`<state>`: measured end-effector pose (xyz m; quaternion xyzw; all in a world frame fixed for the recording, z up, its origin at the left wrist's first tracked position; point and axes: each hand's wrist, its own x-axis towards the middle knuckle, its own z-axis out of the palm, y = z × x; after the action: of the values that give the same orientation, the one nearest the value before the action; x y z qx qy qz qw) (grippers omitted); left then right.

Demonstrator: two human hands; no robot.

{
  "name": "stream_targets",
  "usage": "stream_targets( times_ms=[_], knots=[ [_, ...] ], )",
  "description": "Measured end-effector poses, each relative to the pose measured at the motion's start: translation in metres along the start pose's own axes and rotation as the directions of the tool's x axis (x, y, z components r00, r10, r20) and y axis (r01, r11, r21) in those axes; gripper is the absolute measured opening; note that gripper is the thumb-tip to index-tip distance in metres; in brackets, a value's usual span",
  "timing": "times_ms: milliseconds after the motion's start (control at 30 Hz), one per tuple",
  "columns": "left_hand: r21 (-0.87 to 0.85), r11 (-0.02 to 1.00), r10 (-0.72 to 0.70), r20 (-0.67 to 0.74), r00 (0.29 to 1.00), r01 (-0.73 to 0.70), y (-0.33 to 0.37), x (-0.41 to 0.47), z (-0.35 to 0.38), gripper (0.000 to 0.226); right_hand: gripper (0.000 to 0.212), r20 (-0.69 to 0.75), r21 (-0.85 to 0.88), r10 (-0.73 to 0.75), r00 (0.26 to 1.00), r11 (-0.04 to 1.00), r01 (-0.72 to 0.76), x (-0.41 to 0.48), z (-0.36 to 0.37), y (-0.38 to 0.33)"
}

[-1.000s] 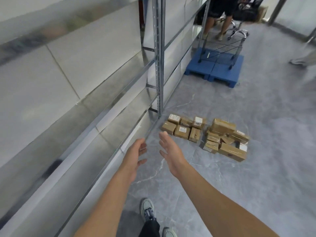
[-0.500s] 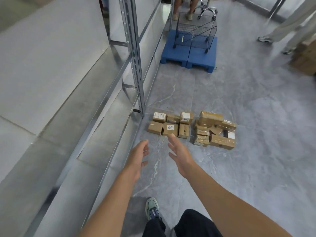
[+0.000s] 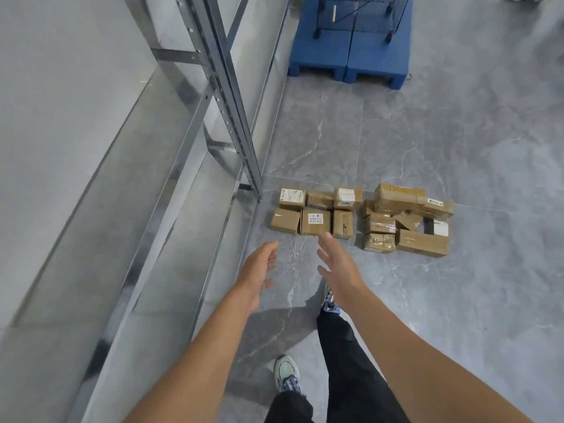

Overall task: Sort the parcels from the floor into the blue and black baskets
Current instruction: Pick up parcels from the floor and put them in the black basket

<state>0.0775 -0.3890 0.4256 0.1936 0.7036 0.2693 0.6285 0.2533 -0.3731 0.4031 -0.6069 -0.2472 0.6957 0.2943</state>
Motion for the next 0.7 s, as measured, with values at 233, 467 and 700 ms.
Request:
stream_targets(
  times_ms=[233, 467, 700],
  knots=[
    [0.034, 0.994, -0.104, -0.064, 0.993, 0.106, 0.035, 0.11, 0.03, 0.042, 0.072, 0.033, -0.049, 0.118, 0.992, 0.992, -0.117, 0.115, -0.032, -0.024],
    [0.046, 0.98, -0.186, -0.092, 0.978, 0.191, 0.04, 0.212, 0.039, 0.027, 0.07, 0.023, -0.072, 0.208, 0.978, 0.976, -0.206, 0.226, -0.036, -0.019],
    [0.102, 0.964, -0.237, -0.101, 0.966, 0.247, 0.013, 0.36, 0.036, 0.019, 0.068, -0.027, -0.005, 0.273, 0.962, 0.962, -0.273, 0.354, -0.028, 0.037]
  ],
)
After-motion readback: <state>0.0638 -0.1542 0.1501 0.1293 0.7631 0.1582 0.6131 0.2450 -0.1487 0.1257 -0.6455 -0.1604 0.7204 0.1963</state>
